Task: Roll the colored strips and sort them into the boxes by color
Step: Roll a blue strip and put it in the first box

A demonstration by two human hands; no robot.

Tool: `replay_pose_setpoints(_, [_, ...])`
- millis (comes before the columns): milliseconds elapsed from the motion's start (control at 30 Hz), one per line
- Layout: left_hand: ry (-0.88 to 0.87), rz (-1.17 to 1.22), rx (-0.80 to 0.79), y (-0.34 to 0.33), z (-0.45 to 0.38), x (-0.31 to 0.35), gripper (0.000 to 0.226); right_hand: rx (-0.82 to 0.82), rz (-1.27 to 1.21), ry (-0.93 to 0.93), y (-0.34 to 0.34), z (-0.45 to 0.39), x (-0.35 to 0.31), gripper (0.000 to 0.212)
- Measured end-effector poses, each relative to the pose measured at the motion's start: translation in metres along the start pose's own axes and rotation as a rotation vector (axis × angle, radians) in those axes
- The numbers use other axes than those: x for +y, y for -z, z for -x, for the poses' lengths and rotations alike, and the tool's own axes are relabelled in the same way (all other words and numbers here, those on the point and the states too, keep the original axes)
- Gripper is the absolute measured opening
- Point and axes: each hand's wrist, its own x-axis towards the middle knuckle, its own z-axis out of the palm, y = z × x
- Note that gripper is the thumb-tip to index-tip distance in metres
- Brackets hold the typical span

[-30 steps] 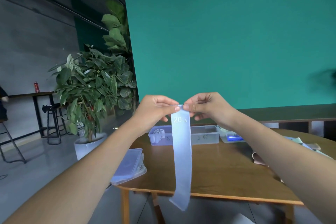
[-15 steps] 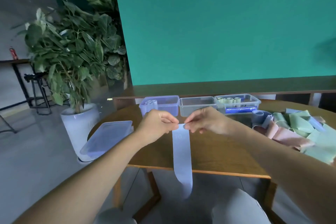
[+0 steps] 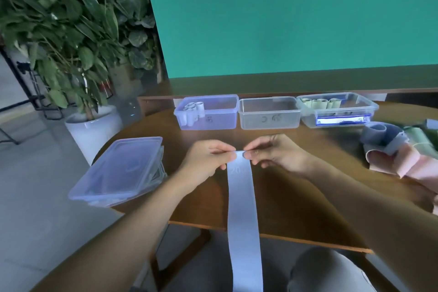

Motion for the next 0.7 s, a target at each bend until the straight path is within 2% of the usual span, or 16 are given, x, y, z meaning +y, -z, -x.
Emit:
replay_pose_setpoints(300, [0.087, 0.173, 0.058, -0.011, -0.047, -0.034, 0.014, 0.064, -0.034, 0.023, 0.004, -0.045, 0.024, 0.019])
replay_pose_setpoints(433, [0.071, 0.297, 0.113, -0.014, -0.063, -0.042, 0.015, 0.119, -0.044, 0.041, 0.002, -0.063, 0.030, 0.020])
replay_pose_setpoints(700, [0.029, 0.339, 0.269, -0.011, -0.097, -0.057, 0.016, 0.201, -0.141, 0.059, -0.006, -0.103, 0.034, 0.017])
